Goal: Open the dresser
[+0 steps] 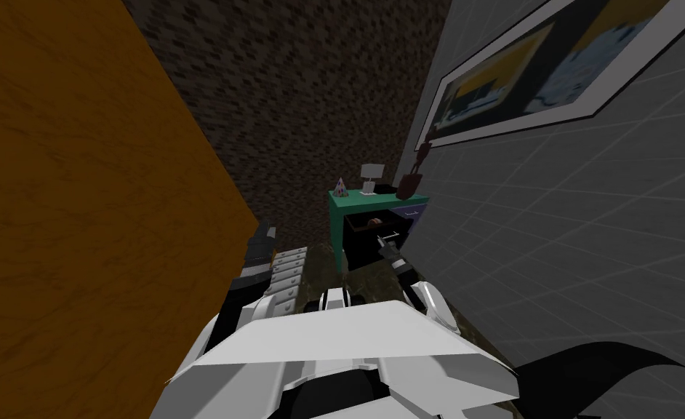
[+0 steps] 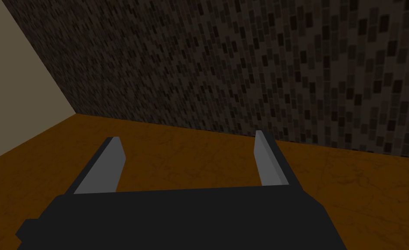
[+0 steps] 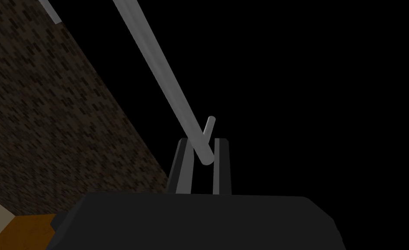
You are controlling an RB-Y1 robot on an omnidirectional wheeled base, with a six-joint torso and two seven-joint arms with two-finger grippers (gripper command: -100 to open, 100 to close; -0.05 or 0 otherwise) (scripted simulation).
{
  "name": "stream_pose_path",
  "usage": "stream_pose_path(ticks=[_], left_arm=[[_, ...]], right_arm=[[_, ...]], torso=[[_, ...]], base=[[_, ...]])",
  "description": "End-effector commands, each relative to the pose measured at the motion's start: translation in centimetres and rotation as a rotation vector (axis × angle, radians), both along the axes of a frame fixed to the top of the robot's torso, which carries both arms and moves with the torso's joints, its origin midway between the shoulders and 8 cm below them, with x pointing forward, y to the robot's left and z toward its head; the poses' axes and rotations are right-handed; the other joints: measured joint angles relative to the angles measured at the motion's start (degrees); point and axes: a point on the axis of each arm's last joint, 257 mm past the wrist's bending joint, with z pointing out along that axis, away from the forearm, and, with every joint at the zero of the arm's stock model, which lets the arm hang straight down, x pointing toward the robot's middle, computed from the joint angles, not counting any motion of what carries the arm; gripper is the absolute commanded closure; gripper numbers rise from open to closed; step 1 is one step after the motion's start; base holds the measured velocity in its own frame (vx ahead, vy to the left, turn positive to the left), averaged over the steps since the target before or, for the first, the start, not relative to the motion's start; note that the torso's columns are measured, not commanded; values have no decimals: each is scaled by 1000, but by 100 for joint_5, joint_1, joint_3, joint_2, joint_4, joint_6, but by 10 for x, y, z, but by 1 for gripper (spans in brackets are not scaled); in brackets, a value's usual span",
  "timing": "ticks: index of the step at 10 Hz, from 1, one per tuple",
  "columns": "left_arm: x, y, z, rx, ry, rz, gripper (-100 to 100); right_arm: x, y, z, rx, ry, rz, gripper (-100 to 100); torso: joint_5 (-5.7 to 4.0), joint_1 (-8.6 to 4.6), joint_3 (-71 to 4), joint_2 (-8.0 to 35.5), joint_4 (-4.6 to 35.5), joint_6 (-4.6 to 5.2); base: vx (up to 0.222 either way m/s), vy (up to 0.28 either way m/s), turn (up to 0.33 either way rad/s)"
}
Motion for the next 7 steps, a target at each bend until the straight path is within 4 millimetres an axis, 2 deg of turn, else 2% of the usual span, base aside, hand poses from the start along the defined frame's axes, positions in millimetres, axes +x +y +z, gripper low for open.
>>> stream_pose_path(ticks=[1,7], left_arm=[[0,0,0,0,0,0,0],[0,0,0,0,0,0,0]], right_arm=[[1,-9,9,1,3,-5,-100],[4,-34,41,5,3,-19,-100]], torso=[[-7,4,-15,-24,-21,-4],[-21,-22,3,0,-22,-5]], base=[[-17,22,17],[-8,30,22]])
